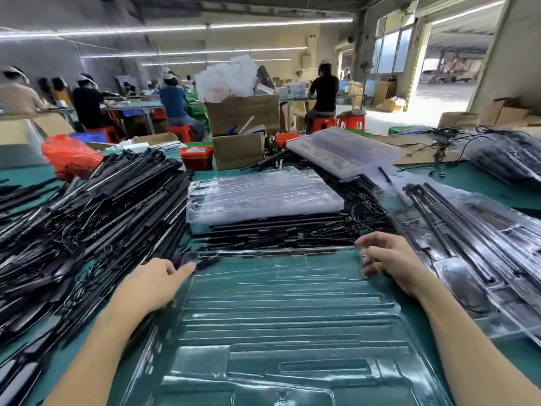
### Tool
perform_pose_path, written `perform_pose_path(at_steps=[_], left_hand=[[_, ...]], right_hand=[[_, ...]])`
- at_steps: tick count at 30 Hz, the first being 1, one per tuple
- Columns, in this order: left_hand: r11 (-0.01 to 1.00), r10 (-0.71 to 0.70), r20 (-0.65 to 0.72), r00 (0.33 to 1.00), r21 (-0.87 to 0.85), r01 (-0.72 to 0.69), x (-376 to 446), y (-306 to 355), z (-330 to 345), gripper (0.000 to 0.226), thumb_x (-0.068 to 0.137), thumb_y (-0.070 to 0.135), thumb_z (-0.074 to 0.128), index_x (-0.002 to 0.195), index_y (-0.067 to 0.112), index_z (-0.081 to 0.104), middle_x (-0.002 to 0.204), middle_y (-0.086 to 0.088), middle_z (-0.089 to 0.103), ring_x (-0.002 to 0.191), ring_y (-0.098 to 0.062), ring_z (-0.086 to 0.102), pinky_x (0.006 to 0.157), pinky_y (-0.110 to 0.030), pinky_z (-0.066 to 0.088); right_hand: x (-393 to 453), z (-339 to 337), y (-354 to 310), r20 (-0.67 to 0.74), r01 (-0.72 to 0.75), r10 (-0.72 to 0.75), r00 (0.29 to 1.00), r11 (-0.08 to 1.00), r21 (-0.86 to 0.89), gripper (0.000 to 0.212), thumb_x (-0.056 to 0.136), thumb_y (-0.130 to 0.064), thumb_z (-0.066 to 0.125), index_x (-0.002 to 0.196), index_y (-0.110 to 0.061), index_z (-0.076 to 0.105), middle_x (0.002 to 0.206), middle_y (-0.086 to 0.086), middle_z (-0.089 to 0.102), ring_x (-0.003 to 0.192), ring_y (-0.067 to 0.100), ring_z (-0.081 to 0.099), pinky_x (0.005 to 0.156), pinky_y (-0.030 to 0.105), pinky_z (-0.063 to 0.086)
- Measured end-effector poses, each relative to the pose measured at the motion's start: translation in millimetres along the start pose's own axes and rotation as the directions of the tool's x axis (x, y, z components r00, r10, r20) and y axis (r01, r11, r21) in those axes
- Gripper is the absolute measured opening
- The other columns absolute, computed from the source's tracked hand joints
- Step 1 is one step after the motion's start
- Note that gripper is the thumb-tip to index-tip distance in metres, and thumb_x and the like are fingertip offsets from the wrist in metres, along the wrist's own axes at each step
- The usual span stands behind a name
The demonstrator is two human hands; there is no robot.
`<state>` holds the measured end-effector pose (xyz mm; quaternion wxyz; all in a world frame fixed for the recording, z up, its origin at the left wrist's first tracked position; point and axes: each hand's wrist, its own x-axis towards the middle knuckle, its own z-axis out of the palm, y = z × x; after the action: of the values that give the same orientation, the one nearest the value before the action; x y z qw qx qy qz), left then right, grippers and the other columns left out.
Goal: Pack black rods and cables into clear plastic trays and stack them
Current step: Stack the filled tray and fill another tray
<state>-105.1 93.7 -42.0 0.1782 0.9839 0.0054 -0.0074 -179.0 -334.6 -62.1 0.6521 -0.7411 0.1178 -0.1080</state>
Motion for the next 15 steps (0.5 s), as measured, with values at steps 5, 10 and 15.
perform_pose_path(at_steps=[5, 10, 15], left_hand=[[0.999, 0.004, 0.088, 0.996, 0.043, -0.008, 4, 1, -6, 0.058, 0.087, 0.071, 0.054, 0.071, 0.015, 0.051, 0.061, 0.000, 0.072, 0.056, -0.011, 0.070, 0.062, -0.026, 0.050], [0.995, -0.043, 0.227, 0.973, 0.100, 0.021, 5, 5, -18, 0.054, 0.086, 0.066, 0.061, 0.073, 0.014, 0.053, 0.063, 0.000, 0.070, 0.048, -0.011, 0.063, 0.054, -0.022, 0.046], [0.977, 0.066, 0.239, 0.969, 0.181, -0.111, 10, 24, -34, 0.043, 0.084, 0.046, 0.072, 0.109, 0.023, 0.047, 0.091, 0.005, 0.061, 0.076, -0.011, 0.059, 0.067, -0.029, 0.046]], right_hand=[[12, 4, -7, 0.012, 0.005, -0.001, 1.000, 0.942, -0.336, 0.017, 0.087, 0.009, 0.051, 0.092, 0.000, 0.065, 0.074, 0.016, 0.060, 0.062, 0.031, 0.059, 0.053, 0.039, 0.053], [10, 19, 0, -0.065, 0.138, -0.200, 0.978, 0.841, -0.523, 0.017, 0.089, -0.024, 0.067, 0.078, -0.012, 0.065, 0.066, 0.004, 0.066, 0.058, 0.020, 0.061, 0.057, 0.035, 0.052], [8, 19, 6, 0.006, 0.261, -0.318, 0.948, 0.768, -0.585, 0.017, 0.083, -0.029, 0.076, 0.075, -0.021, 0.064, 0.062, -0.005, 0.061, 0.055, 0.005, 0.050, 0.059, 0.024, 0.044]])
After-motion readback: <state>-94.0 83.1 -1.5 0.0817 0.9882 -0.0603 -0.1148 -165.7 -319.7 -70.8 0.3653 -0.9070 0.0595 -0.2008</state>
